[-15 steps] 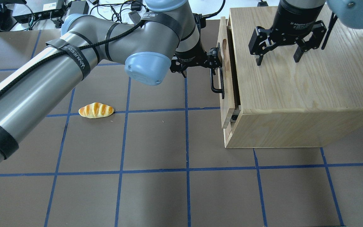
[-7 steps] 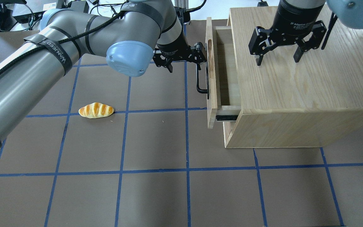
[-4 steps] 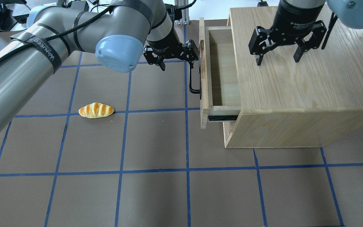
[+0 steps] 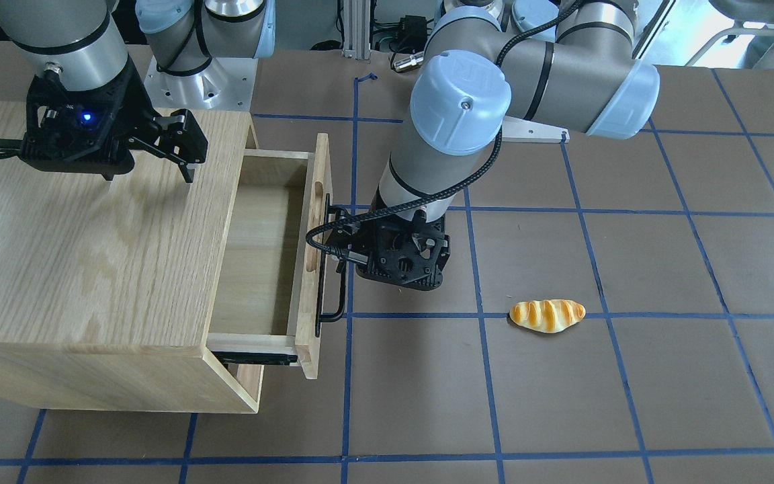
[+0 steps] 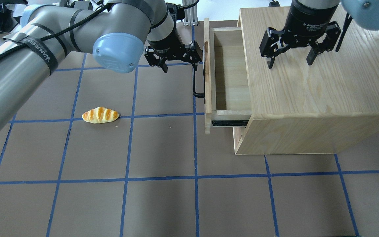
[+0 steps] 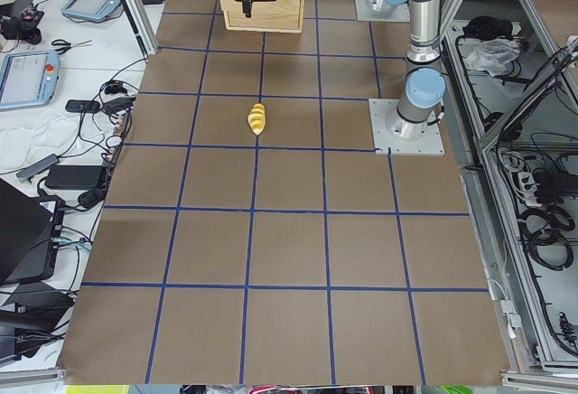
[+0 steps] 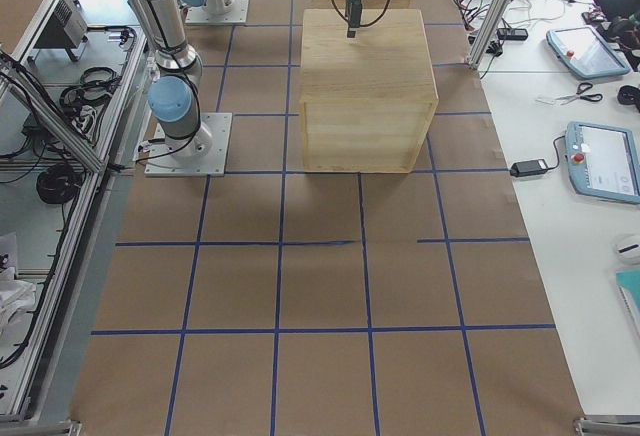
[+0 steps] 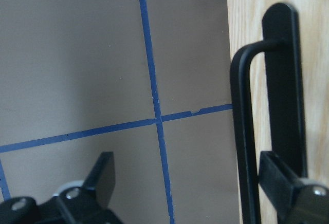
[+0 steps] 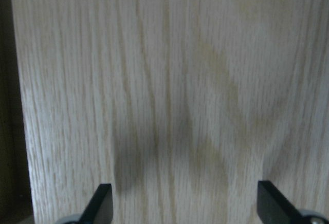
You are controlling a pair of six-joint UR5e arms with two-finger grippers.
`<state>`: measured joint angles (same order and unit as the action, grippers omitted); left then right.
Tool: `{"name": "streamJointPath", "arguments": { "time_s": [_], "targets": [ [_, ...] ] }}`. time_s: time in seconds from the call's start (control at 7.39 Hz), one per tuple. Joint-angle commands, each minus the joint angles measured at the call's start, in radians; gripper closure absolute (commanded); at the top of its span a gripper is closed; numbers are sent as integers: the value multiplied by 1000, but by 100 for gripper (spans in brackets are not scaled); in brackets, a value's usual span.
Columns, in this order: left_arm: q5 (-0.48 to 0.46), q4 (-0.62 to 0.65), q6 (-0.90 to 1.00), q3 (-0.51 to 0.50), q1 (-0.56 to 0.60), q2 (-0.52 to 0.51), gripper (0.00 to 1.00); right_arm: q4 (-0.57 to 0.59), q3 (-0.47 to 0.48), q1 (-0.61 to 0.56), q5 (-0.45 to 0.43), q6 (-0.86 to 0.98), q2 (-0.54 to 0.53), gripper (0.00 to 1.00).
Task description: Open upper drawer
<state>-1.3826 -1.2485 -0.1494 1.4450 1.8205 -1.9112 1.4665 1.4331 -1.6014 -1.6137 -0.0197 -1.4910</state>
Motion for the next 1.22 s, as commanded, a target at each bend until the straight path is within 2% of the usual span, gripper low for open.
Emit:
{"name": "streamJointPath", "arguments": {
  "time_s": [0.0, 1.08],
  "targets": [
    [0, -22, 31, 2, -20, 11, 0, 0, 0, 0, 0, 0, 0, 0],
    [33, -14, 36, -2, -10, -14, 0, 0, 1, 0, 0, 1, 0, 0]
  ]
}}
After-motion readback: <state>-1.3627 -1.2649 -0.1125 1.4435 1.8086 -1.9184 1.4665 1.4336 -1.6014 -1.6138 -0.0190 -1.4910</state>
